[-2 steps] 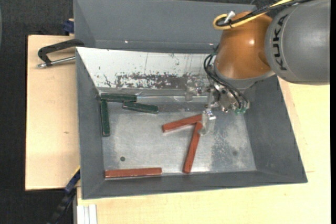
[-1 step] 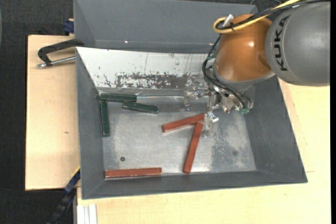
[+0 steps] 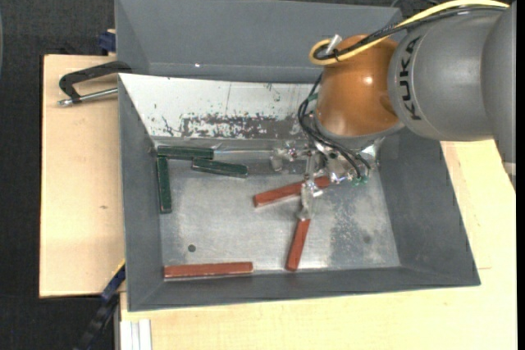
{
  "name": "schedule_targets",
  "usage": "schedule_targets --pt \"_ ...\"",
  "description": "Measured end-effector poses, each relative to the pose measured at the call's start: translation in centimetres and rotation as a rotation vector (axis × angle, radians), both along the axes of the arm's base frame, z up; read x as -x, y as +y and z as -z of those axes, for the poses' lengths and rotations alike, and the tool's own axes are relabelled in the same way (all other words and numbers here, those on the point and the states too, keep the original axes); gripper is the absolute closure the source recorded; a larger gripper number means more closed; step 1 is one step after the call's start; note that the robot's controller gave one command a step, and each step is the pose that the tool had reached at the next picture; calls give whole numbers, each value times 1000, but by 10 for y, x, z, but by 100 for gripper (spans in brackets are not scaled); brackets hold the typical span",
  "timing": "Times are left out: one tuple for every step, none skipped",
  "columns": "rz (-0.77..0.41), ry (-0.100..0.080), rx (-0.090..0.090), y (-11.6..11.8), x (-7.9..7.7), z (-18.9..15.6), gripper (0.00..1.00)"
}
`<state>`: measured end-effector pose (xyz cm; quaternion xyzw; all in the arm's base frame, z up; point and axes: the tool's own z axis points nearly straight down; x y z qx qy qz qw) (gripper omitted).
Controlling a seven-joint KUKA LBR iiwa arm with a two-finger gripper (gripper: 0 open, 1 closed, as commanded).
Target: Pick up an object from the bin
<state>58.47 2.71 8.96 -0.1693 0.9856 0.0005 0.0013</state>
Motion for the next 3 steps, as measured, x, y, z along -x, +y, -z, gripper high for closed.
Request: schedule_targets --pt "38 1 0 20 -5 19 100" --pt "39 1 0 20 -5 19 100" --pt "39 0 0 20 -5 19 100"
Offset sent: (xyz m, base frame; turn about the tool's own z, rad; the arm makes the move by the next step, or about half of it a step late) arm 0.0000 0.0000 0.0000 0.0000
